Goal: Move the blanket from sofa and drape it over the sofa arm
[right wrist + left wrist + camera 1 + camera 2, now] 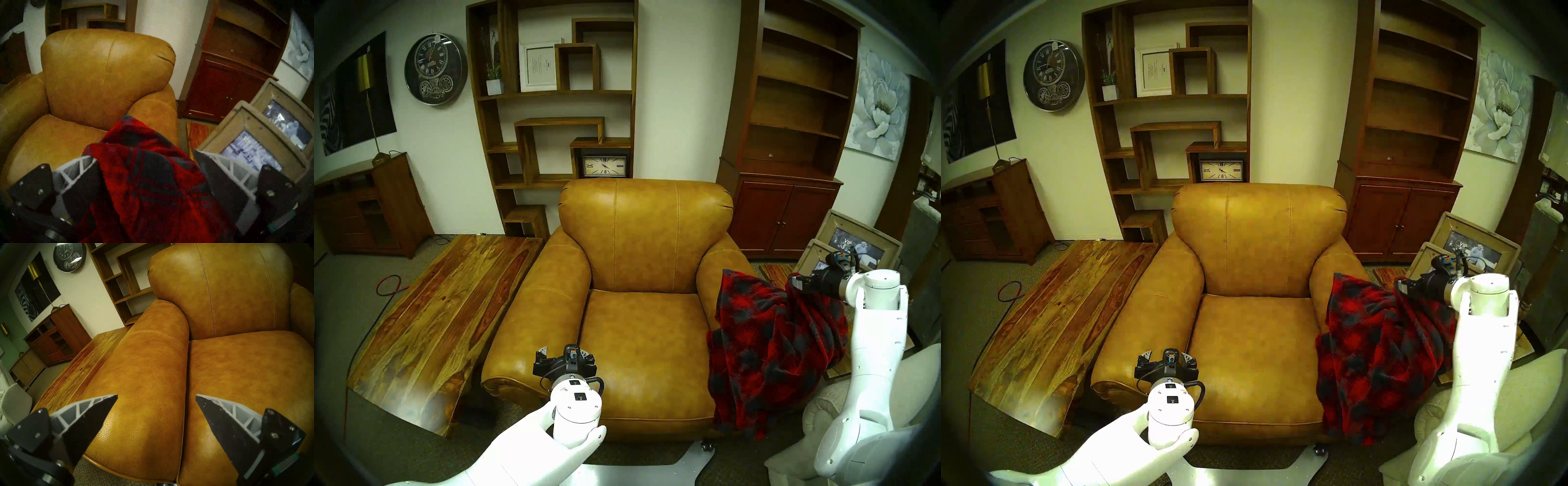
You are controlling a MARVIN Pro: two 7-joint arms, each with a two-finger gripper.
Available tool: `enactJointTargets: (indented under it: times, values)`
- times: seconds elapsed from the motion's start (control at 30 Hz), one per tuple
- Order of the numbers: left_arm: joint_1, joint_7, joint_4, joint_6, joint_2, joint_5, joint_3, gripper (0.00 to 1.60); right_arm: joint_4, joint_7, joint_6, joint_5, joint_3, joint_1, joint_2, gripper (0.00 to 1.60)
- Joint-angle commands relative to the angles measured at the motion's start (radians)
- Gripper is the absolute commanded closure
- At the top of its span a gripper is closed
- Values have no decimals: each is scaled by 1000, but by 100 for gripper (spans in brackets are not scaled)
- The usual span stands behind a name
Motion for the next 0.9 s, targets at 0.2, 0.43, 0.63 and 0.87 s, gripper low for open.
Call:
enactJointTargets:
  times: [0.2,0.43,0.63,0.87]
  values:
    - [-3,-1,-12,-1,-1,2,1,0,-198,225,50,-4,-4,-124,91,0]
    - [-3,-1,-14,-1,0,3,1,0,-281,342,50,-52,57,-203,154,0]
    - [-3,0,-14,-1,0,3,1,0,-347,370,42,-88,118,-296,217,0]
    - [-3,0,-15,-1,0,3,1,0,-393,386,3,-120,78,-395,203,0]
